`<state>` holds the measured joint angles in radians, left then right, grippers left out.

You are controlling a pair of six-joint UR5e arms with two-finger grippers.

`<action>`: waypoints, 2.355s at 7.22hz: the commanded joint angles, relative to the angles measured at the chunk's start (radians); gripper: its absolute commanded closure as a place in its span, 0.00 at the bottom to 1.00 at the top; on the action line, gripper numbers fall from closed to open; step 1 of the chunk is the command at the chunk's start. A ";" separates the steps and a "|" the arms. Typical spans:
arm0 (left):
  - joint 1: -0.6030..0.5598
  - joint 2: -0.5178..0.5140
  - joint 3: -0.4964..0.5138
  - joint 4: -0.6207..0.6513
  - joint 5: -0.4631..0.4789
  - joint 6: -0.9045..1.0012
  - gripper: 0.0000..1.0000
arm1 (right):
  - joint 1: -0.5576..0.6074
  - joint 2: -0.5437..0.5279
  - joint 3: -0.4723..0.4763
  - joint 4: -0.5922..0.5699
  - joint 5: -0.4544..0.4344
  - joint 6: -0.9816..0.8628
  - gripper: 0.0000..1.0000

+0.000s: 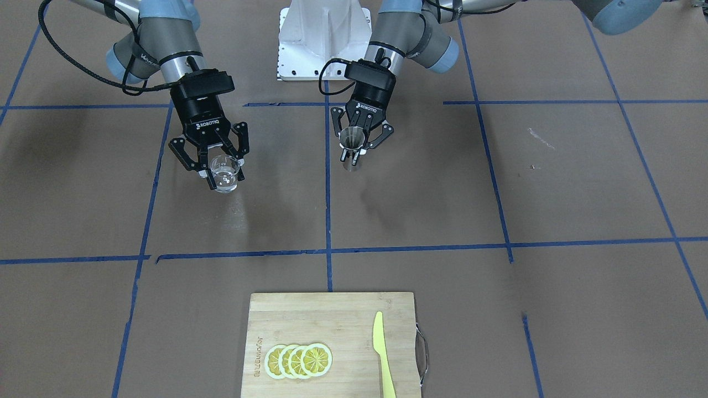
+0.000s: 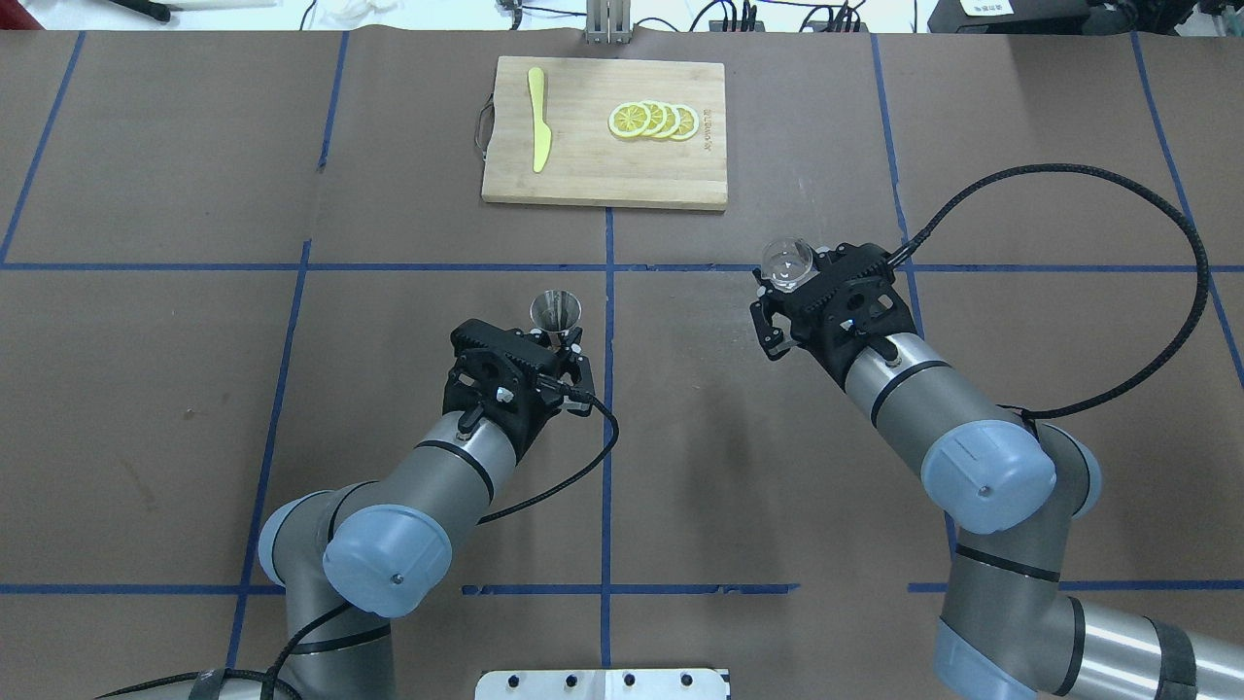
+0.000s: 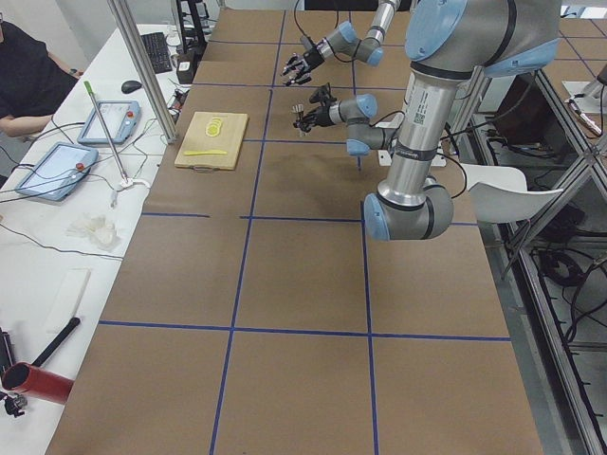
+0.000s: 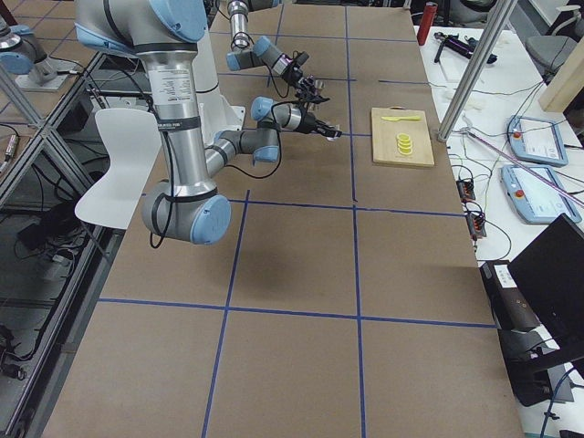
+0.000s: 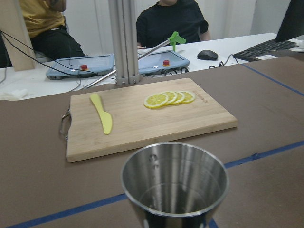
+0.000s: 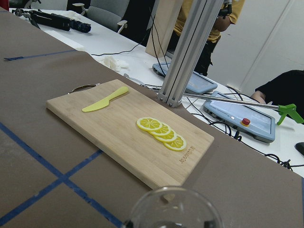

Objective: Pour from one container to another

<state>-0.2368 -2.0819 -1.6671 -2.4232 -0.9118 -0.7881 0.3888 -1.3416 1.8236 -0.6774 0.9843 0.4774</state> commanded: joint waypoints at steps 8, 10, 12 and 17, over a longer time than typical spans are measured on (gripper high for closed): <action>-0.013 -0.151 0.150 -0.063 -0.085 0.228 1.00 | -0.004 0.085 0.210 -0.359 0.054 -0.135 1.00; -0.013 -0.173 0.176 -0.062 -0.090 0.228 1.00 | -0.002 0.096 0.226 -0.407 0.024 -0.234 1.00; -0.015 -0.195 0.190 -0.062 -0.102 0.239 1.00 | -0.004 0.110 0.226 -0.407 0.013 -0.275 1.00; -0.015 -0.208 0.191 -0.063 -0.102 0.270 1.00 | -0.008 0.179 0.220 -0.557 -0.027 -0.490 1.00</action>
<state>-0.2515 -2.2872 -1.4758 -2.4864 -1.0143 -0.5214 0.3810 -1.1847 2.0421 -1.1884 0.9631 0.0216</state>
